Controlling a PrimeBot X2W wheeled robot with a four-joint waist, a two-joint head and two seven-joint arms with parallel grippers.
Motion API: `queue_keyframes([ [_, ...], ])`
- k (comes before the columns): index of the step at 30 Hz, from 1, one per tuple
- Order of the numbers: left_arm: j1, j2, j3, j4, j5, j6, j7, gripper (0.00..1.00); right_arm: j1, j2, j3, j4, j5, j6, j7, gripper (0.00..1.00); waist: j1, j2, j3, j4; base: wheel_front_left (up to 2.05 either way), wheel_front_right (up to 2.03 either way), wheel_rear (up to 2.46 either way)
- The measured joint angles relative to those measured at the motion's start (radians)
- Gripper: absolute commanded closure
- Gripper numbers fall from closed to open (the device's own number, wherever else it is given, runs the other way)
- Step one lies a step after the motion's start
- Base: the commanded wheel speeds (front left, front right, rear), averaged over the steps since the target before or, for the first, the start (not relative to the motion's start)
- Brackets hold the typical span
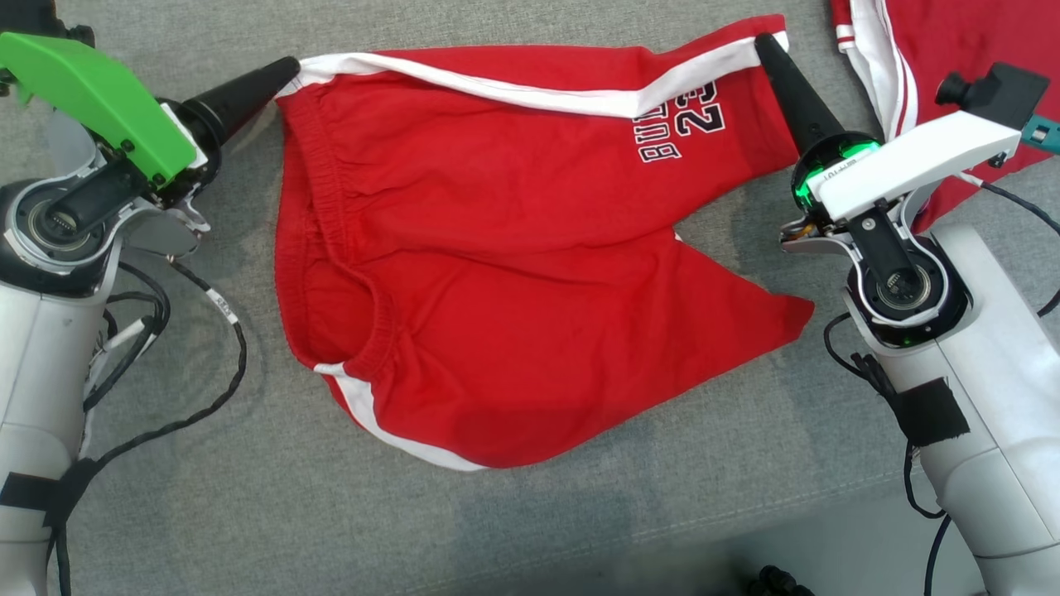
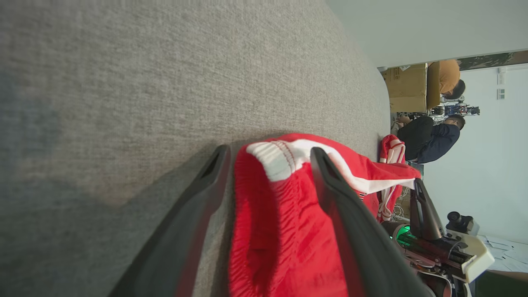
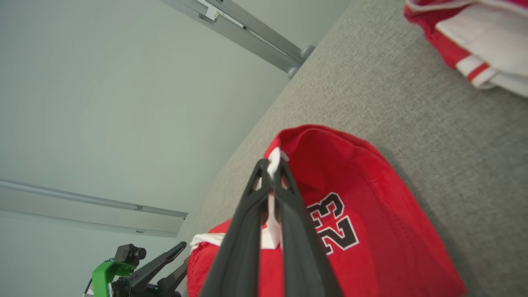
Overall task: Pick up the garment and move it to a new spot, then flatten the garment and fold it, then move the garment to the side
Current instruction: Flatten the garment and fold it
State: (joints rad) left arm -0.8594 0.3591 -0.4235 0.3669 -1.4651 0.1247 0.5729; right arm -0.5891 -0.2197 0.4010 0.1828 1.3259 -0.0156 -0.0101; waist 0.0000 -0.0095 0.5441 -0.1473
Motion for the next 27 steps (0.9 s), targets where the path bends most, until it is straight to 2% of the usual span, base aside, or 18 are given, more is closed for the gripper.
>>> queue_keyframes([
  [5,-0.015,-0.006,-0.001,0.011,0.000,0.000,0.009,0.00,-0.001,0.001,0.000,0.020,0.000,0.007,-0.007,1.00,0.0000,0.0000,0.000,-0.001,0.00,0.00,0.00],
  [6,-0.018,-0.008,-0.003,0.012,0.000,0.000,0.013,0.06,-0.001,0.001,0.000,0.023,0.000,0.007,-0.007,1.00,0.0000,0.0000,0.000,-0.002,0.00,0.00,0.00],
  [7,-0.021,-0.011,-0.005,0.014,0.002,0.000,0.017,0.15,-0.001,0.002,0.000,0.026,0.000,0.010,-0.007,1.00,0.0000,0.0000,0.000,-0.002,0.00,0.00,0.00],
  [8,-0.023,-0.014,-0.006,0.014,0.004,0.000,0.017,0.30,-0.001,0.002,0.001,0.030,0.000,0.015,-0.007,1.00,0.0000,0.0000,0.000,-0.002,0.00,0.00,0.00],
  [9,-0.025,-0.017,-0.008,0.015,0.005,0.000,0.020,0.40,-0.002,0.003,0.002,0.033,0.000,0.017,-0.007,1.00,0.0000,0.0000,0.000,-0.003,0.00,0.00,0.00],
  [10,-0.026,-0.020,-0.010,0.017,0.007,0.000,0.026,0.55,-0.003,0.004,0.003,0.036,0.000,0.017,-0.007,1.00,0.0000,0.0000,0.000,-0.003,0.00,0.00,0.00],
  [11,-0.026,-0.023,-0.012,0.019,0.007,0.000,0.026,0.58,-0.004,0.005,0.004,0.040,0.000,0.019,-0.007,1.00,0.0000,0.0000,0.000,-0.003,0.00,0.00,0.00],
  [13,-0.028,-0.025,-0.014,0.024,0.008,0.000,0.031,0.74,-0.008,0.006,0.004,0.047,0.000,0.024,-0.007,1.00,0.0000,0.0000,0.000,-0.004,0.00,0.00,0.00],
  [14,-0.028,-0.025,-0.016,0.027,0.009,0.000,0.034,0.92,-0.012,0.006,0.004,0.050,0.000,0.025,-0.007,1.00,0.0000,0.0000,0.000,-0.004,0.00,0.00,0.00],
  [15,-0.029,-0.025,-0.019,0.031,0.011,0.000,0.034,1.00,-0.017,0.007,0.004,0.053,0.000,0.027,-0.008,1.00,0.0000,0.0000,0.000,-0.004,0.00,0.00,0.00],
  [27,-0.054,-0.032,-0.022,0.021,0.044,-0.004,0.009,1.00,-0.030,-0.015,-0.007,0.095,-0.034,0.060,-0.034,1.00,0.0000,0.0000,-0.026,0.010,0.00,0.00,0.00],
])
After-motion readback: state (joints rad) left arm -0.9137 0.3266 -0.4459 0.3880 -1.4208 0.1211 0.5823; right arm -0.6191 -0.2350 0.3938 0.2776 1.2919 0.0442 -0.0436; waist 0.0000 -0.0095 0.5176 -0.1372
